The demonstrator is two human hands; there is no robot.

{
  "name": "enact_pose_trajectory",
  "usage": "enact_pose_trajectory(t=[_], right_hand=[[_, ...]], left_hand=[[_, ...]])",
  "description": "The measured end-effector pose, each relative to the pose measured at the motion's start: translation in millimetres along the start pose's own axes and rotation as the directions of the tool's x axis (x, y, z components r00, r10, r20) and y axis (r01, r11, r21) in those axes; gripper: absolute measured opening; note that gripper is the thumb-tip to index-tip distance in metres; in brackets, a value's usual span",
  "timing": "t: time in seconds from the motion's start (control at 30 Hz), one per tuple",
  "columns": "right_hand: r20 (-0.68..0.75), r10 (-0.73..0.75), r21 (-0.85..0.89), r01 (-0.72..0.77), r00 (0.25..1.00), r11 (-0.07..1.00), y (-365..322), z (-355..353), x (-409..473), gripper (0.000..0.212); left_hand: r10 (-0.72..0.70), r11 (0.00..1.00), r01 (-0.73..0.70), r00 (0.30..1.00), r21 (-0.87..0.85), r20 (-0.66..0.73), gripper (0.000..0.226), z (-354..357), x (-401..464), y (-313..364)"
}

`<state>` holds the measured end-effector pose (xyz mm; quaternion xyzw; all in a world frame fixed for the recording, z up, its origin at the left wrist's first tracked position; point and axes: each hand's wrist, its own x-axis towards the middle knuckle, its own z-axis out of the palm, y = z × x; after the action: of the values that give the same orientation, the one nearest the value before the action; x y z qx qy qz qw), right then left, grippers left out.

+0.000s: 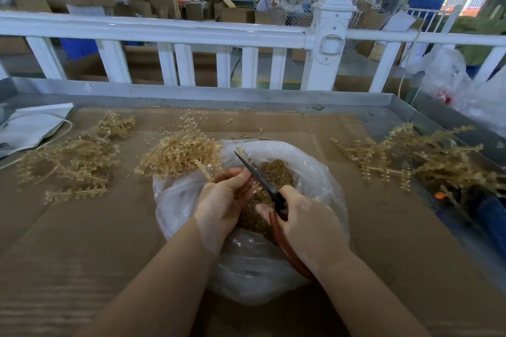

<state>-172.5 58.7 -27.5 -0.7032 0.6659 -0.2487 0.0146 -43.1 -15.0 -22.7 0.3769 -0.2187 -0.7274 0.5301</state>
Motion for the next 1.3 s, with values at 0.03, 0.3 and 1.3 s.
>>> enact_pose_trajectory(t=[0.03,0.3,1.3], right_hand=[[0.003,0.001,0.008,-0.001,1.0,1.0,-0.7,-0.5,0.3,0.034],[0.063,0.037,0.082,-0.042,0.997,0.996,-3.4,-2.3,4.5,0.034],[0.012,-0.016,0.033,0.016,1.0,0.999,-4.7,-0.9,5.6,0.033]], left_hand=[[0.001,1.0,-0.001,1.0,0.012,0.001,0.015,-0.1,-0.3,-0.1],[-0.008,1.0,0.008,1.0,0.028,0.005,0.014,-1.4,0.3,-0.2],[-0.039,0.997,0.037,0.999,0.067,0.034,0.014,-1.4,-2.7,0.4]])
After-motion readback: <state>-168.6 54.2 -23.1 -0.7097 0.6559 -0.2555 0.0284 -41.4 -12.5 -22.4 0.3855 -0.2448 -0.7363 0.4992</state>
